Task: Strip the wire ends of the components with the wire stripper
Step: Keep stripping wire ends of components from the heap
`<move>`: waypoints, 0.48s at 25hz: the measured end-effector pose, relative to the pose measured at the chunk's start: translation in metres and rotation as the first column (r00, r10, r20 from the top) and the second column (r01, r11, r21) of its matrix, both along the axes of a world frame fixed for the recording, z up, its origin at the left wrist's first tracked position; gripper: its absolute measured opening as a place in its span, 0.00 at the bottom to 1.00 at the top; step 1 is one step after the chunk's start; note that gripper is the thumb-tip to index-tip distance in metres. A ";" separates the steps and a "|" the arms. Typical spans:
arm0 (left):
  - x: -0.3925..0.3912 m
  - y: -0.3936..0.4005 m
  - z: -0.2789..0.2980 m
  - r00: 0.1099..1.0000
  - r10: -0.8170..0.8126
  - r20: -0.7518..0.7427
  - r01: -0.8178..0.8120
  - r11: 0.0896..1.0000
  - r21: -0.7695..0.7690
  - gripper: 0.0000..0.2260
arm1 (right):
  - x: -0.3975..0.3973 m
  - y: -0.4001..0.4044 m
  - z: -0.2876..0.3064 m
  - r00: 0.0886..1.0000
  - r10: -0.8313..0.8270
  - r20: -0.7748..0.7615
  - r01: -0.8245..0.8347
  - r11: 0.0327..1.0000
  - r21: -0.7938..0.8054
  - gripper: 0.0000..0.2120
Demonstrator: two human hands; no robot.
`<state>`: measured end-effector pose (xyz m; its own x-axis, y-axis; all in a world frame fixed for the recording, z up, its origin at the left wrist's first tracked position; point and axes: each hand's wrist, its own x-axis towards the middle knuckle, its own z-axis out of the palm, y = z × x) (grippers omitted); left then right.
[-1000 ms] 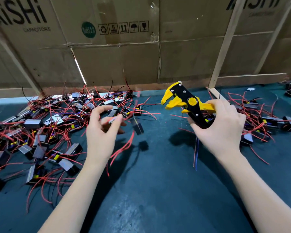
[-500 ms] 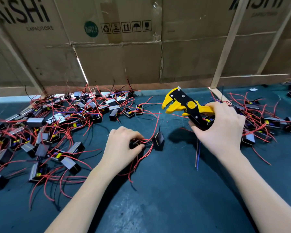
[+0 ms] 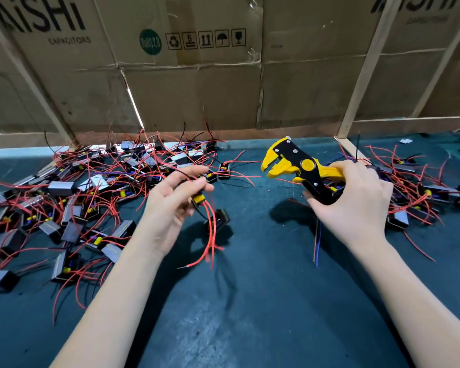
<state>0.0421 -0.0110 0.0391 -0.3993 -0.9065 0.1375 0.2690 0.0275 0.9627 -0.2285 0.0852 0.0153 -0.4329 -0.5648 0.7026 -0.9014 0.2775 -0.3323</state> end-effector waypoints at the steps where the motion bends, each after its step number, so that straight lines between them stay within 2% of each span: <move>1: 0.004 -0.002 0.003 0.999 -0.017 -0.043 0.016 1.000 -0.019 0.08 | 0.000 0.000 0.000 1.000 0.001 0.000 -0.001 1.000 0.000 0.24; 4: 0.020 -0.010 0.010 0.994 -0.004 -0.113 -0.010 0.992 -0.124 0.08 | -0.002 0.000 0.000 1.000 0.004 -0.009 -0.004 1.000 0.003 0.24; 5: 0.026 -0.012 0.011 0.997 0.026 -0.072 -0.040 0.981 -0.191 0.09 | -0.002 0.000 0.000 1.000 0.004 -0.018 -0.004 1.000 0.006 0.24; 8: 0.033 -0.013 0.011 0.954 0.176 0.243 -0.046 0.886 -0.461 0.09 | -0.001 0.000 0.000 0.999 -0.001 -0.050 0.002 1.000 0.006 0.24; 9: 0.029 -0.010 0.011 0.953 0.180 0.245 -0.047 0.884 -0.465 0.09 | -0.001 0.000 -0.001 0.999 -0.002 -0.053 0.002 1.000 0.009 0.24; 10: 0.025 -0.007 0.012 0.976 0.141 0.168 -0.062 0.912 -0.406 0.08 | -0.001 0.000 -0.001 0.999 0.001 -0.054 0.000 1.000 0.014 0.24; 12: 0.021 -0.007 0.017 0.986 0.014 -0.168 -0.040 0.988 -0.150 0.07 | -0.001 0.000 -0.001 0.998 0.006 -0.058 -0.005 1.000 0.017 0.24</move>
<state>0.0633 -0.0179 0.0563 -0.3347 -0.8800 0.3370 0.4216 0.1800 0.8887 -0.2294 0.0854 0.0147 -0.3884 -0.5787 0.7171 -0.9206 0.2779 -0.2744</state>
